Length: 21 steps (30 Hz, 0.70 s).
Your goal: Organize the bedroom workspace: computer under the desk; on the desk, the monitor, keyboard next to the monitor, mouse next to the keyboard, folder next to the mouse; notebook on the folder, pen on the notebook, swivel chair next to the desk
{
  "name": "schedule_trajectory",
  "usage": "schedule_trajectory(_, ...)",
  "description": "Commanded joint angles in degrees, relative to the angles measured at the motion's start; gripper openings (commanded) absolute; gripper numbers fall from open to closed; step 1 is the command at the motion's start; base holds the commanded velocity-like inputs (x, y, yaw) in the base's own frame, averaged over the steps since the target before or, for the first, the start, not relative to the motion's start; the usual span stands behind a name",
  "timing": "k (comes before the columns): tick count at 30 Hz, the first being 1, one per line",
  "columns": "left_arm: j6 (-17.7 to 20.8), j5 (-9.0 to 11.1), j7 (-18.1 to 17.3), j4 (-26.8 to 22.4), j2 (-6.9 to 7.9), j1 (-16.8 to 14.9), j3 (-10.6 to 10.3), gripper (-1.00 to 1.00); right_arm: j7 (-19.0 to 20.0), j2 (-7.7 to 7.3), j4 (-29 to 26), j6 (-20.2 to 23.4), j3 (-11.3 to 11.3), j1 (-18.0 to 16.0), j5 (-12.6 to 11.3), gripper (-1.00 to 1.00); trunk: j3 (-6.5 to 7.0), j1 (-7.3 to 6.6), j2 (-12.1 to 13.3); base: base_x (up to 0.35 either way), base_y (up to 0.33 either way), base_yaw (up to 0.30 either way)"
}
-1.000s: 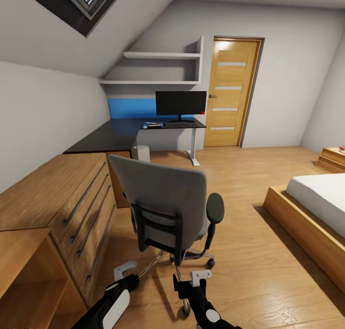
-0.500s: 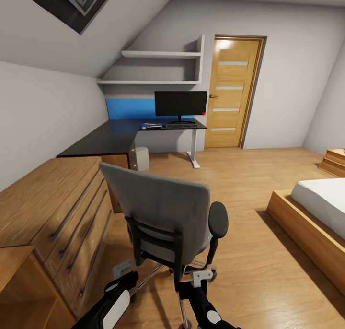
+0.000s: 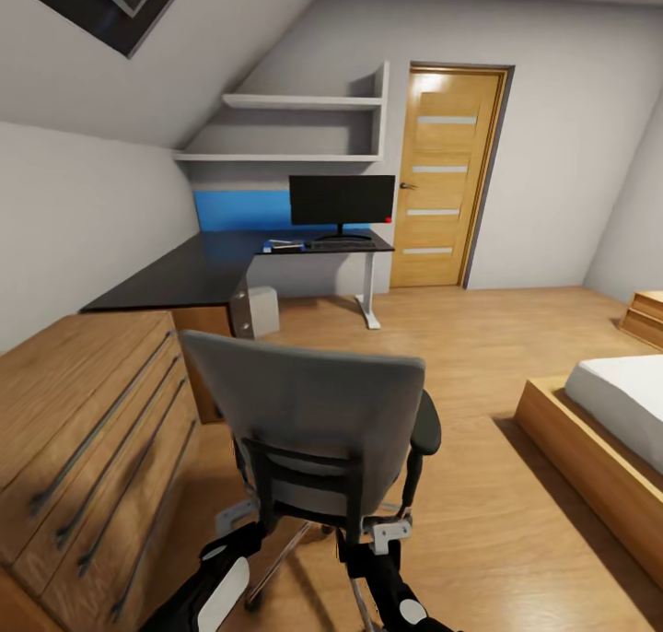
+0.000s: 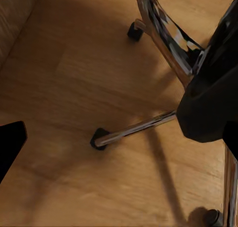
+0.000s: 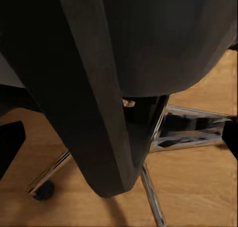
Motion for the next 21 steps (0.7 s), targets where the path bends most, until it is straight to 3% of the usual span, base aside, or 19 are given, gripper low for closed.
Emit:
schedule_trajectory(1, 0.1, 0.6, 0.2, -0.1, 0.02, 0.0, -0.4, 1.0, -0.4, 0.01, 0.5, -0.3, 0.5, -0.1, -0.3, 1.0, -0.05, 0.02, 0.0, 0.282, -0.176, 0.0)
schedule_trajectory(21, 0.1, 0.6, 0.2, -0.1, 0.03, 0.0, -0.4, 1.0, -0.4, 0.04, 1.3, -0.4, 0.5, -0.1, -0.2, 1.0, -0.05, 0.02, 0.0, 0.282, -0.183, 0.0)
